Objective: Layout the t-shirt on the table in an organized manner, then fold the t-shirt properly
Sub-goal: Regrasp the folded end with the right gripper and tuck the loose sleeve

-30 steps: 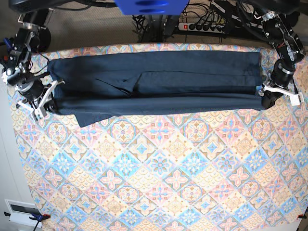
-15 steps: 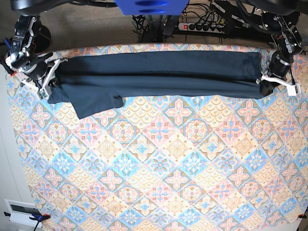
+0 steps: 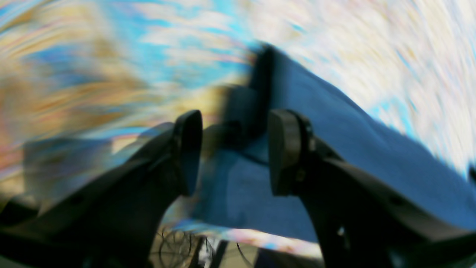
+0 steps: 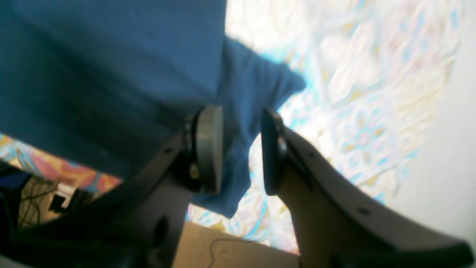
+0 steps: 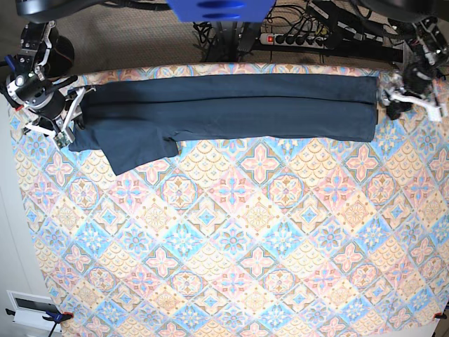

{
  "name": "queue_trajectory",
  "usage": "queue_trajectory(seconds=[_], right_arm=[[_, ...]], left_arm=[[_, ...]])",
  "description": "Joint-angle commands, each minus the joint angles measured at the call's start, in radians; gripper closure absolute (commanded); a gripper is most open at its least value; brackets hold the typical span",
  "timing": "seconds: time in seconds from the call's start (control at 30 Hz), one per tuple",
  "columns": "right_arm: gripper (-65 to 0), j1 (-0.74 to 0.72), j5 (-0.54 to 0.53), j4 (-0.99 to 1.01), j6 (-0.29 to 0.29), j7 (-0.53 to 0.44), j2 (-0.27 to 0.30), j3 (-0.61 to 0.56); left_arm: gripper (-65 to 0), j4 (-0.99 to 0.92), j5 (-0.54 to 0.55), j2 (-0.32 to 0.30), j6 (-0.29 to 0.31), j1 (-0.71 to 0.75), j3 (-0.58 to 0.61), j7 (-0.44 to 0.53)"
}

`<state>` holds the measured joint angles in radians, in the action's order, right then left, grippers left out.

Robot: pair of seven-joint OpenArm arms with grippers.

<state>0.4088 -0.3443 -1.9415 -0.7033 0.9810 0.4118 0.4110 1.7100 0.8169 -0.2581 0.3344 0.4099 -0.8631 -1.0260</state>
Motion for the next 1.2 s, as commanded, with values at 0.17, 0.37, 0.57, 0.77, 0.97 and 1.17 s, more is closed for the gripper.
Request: queue_trajectory(seconds=[0.17,0.37,0.57,0.77,0.97,1.17], right_arm=[[-17.6,0.003,-0.187,-0.02,0.005,-0.009,0.014,0.064],[-17.6,-0.004,-0.29,-0.014,0.005,-0.006,0.012,0.061],[-17.7,-0.097,-0.204,-0.009,0.005,0.017,0.012,0.038],[-18.4,-0.308,-0.029,-0.008,0.005,0.108,0.011,-0.129],[-25.8,-0.457,0.101,0.133,0.005,0.109,-0.029,-0.275],[-25.1,-0.515,0.11,0.347,0.005,0.085,-0.029,-0.303]], left_arm=[[-29.8,0.002,0.035,-0.034,0.004,-0.024,-0.072,0.014],[-29.8,-0.172,0.009,-0.083,0.004,-0.099,-0.011,0.014],[-29.8,-0.183,0.019,-0.08,0.005,-0.113,0.0,0.013],[-29.1,-0.183,0.02,-0.08,0.005,-0.107,0.043,0.013],[-29.1,-0.183,0.02,-0.08,0.007,-0.105,0.037,0.013],[-29.1,-0.183,0.02,-0.083,0.009,-0.104,0.035,0.013]])
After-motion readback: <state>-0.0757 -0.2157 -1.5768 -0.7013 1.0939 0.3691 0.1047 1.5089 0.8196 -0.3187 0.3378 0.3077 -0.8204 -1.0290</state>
